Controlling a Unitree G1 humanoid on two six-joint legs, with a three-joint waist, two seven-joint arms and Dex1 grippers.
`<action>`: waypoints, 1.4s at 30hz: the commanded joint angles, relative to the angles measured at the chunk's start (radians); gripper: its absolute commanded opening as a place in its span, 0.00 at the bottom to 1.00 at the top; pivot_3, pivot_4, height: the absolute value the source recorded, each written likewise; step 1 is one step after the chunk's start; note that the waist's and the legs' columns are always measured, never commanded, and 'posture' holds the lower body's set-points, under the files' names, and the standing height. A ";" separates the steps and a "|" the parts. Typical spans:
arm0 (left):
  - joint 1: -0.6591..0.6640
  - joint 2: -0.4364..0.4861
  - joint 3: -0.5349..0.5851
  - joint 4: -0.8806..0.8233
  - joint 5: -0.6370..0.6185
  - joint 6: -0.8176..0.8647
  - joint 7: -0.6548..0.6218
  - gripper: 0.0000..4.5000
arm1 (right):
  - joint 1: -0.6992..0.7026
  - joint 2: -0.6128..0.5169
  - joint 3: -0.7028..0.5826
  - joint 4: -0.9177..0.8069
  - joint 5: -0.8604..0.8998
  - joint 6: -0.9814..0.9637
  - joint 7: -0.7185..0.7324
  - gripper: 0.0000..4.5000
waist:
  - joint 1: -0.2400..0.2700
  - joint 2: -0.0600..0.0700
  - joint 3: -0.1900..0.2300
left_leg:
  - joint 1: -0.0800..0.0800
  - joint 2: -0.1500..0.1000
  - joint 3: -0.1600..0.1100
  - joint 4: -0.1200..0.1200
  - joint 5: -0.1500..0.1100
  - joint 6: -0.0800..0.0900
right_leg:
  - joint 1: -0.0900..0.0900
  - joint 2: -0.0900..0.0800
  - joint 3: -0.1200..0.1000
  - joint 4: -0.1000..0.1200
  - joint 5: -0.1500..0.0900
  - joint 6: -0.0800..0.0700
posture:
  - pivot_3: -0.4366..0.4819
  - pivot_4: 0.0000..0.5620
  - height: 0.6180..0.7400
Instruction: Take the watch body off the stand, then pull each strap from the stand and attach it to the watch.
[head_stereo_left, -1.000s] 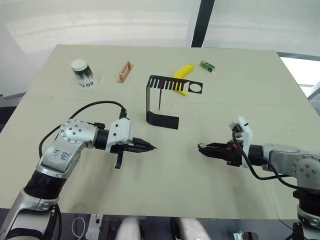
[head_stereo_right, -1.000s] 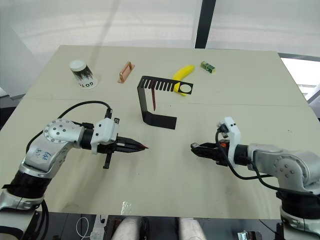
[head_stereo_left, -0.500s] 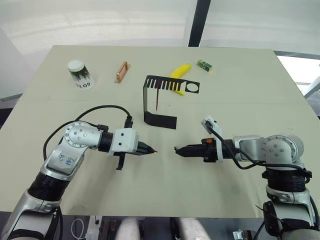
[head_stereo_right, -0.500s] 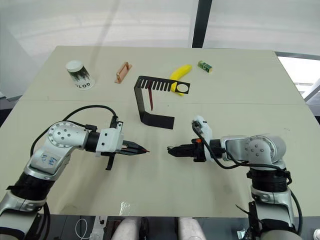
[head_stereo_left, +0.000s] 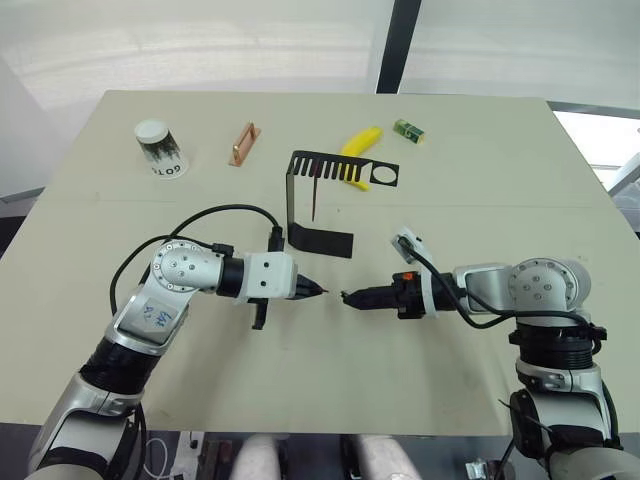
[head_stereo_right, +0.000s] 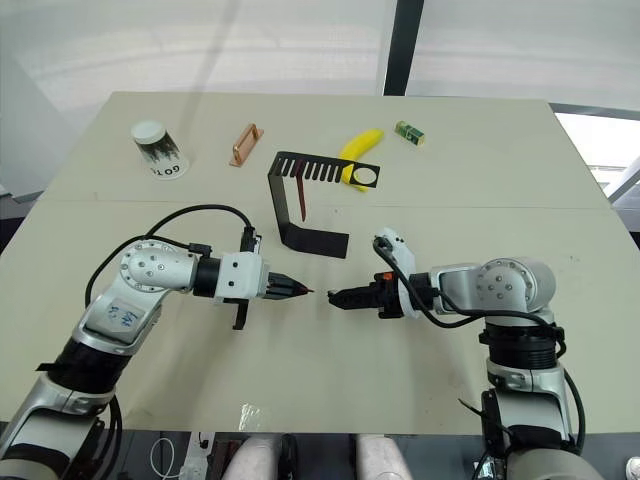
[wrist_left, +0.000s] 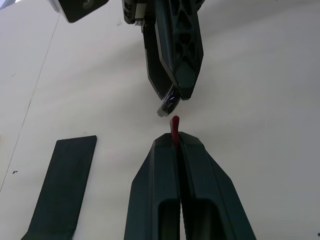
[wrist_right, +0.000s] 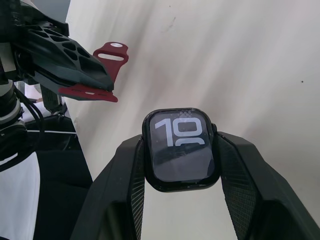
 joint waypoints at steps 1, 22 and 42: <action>-0.021 -0.007 0.002 -0.016 0.004 -0.010 0.007 0.00 | -0.032 0.012 -0.021 0.017 0.022 0.005 -0.023 0.36 | 0.000 0.000 0.000 | 0.000 0.000 0.000 0.000 0.000 0.000 | 0.000 0.000 0.000 0.000 0.000 0.000 | 0.48 0.27 1.00; -0.018 -0.036 -0.015 -0.009 0.022 -0.008 0.025 0.00 | -0.042 0.009 -0.026 0.031 0.062 0.005 -0.051 0.36 | 0.000 0.000 0.000 | 0.000 0.000 0.000 0.000 0.000 0.000 | 0.000 0.000 0.000 0.000 0.000 0.000 | 0.48 0.27 1.00; -0.025 -0.066 -0.014 0.024 0.036 -0.012 0.029 0.00 | -0.036 -0.002 -0.026 0.018 0.091 0.005 -0.054 0.36 | 0.000 0.000 0.000 | 0.000 0.000 0.000 0.000 0.000 0.000 | 0.000 0.000 0.000 0.000 0.000 0.000 | 0.48 0.27 1.00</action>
